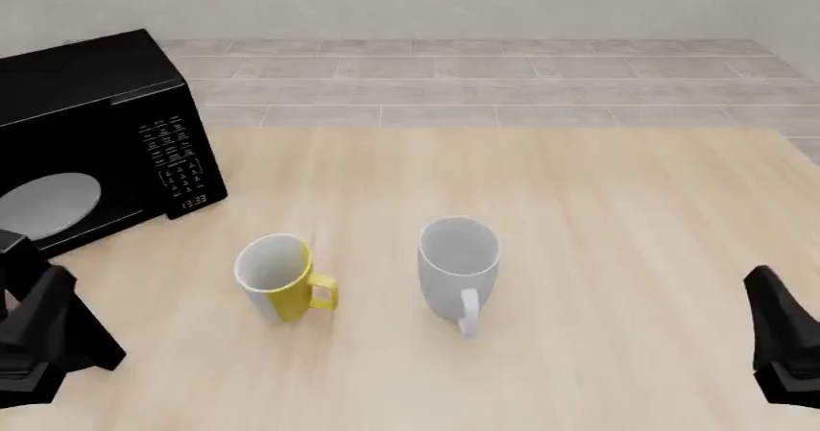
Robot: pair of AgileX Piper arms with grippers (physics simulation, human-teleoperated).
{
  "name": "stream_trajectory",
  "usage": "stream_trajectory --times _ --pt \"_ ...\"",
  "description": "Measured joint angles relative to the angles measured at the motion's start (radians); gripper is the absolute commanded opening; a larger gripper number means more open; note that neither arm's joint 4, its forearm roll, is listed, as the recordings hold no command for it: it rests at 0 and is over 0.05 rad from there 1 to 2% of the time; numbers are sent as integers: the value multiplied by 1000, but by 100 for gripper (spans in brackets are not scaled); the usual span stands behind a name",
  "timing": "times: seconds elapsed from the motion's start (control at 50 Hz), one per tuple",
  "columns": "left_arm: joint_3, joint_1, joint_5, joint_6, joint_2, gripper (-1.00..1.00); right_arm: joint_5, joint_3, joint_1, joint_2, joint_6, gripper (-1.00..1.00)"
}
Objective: Close the microwave.
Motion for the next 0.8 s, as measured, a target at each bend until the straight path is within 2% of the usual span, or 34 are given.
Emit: stream_trajectory --times 0.8 --pt "1 8 1 47 6 100 5 0 7 12 -9 100"
